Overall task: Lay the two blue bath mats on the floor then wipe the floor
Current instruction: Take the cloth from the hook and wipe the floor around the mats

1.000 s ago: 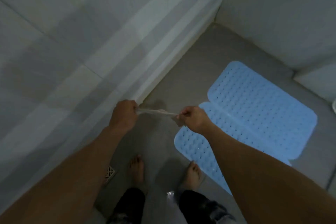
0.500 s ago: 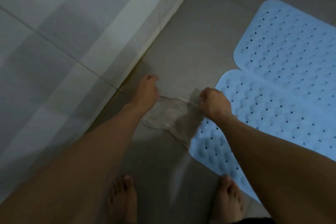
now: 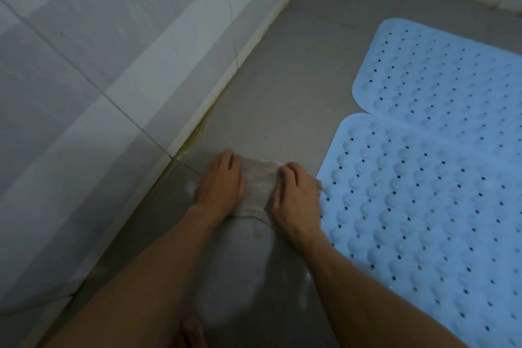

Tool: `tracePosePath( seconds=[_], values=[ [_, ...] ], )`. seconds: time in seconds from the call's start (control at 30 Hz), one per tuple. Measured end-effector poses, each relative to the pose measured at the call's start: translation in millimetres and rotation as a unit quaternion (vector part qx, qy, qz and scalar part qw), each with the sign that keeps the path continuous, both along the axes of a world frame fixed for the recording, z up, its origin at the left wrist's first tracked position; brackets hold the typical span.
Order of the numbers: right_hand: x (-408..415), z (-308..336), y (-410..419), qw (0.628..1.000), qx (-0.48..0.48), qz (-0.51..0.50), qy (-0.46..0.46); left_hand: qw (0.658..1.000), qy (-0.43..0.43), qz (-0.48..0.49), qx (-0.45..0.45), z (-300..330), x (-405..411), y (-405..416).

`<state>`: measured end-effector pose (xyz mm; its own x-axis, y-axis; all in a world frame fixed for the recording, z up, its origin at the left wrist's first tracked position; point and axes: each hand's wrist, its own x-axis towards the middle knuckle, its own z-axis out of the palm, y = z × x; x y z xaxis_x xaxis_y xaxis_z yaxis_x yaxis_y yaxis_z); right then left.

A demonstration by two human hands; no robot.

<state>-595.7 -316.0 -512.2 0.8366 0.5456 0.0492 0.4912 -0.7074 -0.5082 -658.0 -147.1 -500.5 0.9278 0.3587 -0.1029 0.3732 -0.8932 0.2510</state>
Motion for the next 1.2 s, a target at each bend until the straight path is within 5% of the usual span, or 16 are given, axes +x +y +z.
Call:
tracePosePath(
  seconds=[0.37,0.93,1.2],
  values=[
    [23,-23,25,0.995,-0.088,-0.056,-0.004,0.999,0.021,-0.024,-0.001,-35,53,18],
    [363,-28,85,0.991,-0.121,-0.044,-0.036,0.998,0.001,-0.05,0.037,-43,376,81],
    [418,-33,100,0.992,-0.097,-0.067,-0.047,0.997,-0.001,-0.047,0.053,-44,432,88]
  ],
)
